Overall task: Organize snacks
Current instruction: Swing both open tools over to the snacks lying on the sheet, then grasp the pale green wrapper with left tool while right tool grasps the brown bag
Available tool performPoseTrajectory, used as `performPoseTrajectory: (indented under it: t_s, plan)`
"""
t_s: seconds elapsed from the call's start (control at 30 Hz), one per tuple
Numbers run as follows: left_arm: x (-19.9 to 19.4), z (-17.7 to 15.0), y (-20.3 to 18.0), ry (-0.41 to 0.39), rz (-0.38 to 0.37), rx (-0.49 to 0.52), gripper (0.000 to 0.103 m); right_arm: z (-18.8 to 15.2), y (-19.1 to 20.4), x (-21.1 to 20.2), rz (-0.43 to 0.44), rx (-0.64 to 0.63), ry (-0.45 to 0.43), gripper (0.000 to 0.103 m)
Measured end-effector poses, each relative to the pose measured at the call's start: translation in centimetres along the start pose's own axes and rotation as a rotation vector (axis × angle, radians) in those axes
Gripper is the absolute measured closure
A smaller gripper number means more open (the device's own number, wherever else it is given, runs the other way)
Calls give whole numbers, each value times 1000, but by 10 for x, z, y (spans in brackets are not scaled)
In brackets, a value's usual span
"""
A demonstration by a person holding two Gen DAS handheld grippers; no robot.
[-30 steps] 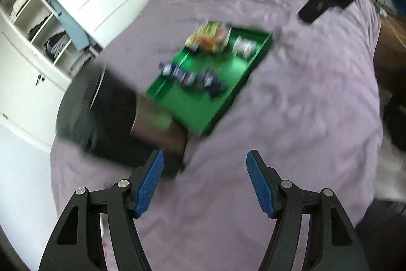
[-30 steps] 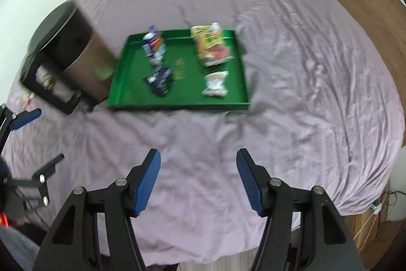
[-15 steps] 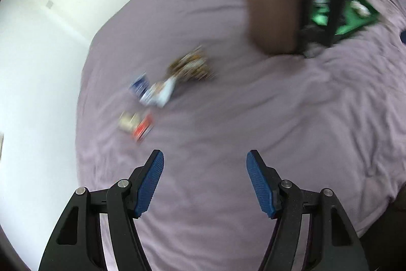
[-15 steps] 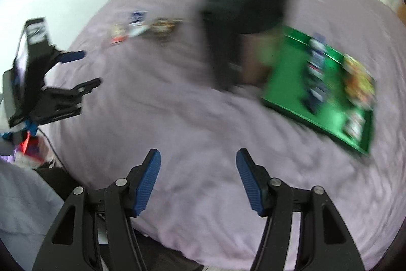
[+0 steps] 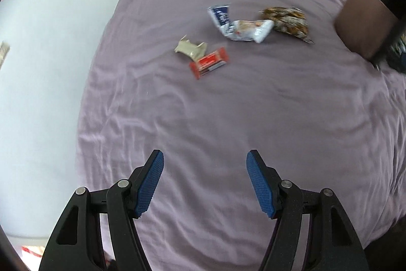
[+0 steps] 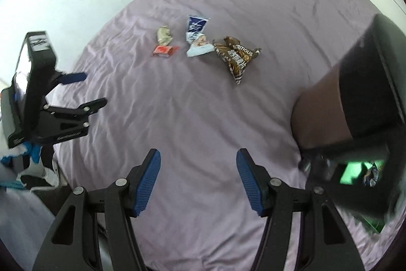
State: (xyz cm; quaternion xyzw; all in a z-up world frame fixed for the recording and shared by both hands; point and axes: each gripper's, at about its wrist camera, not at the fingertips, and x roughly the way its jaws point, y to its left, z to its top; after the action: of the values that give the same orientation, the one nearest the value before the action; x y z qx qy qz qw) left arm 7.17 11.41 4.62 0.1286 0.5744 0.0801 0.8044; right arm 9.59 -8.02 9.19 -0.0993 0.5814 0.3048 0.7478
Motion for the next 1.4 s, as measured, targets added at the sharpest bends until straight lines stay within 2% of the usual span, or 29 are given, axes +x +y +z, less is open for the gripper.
performPoseTrajectory:
  t_s: [0.2,0.37,0.57,0.77,0.93,1.2,1.4]
  plan:
    - [31,32,27,43,-96,-164,41,28,-15,34,-45,62,8,64]
    - [60,66,47,86,-172,-331,41,42,-23,60,-49,77,23,64]
    - [90,97,56,122,-199,-455,41,51,-30,74,-37,85,24,64]
    - [104,121,67,114,-196,-484,41,59,-40,74,-47,109,-11,64]
    - [122,139,78,129,-198,-505,41,72,-55,75,-50,191,-50,64]
    - [161,166,86,172,-243,-513,41,95,-73,94,-42,321,-81,65]
    - [182,174,89,191,-284,-500,41,105,-81,113,-13,418,-87,65]
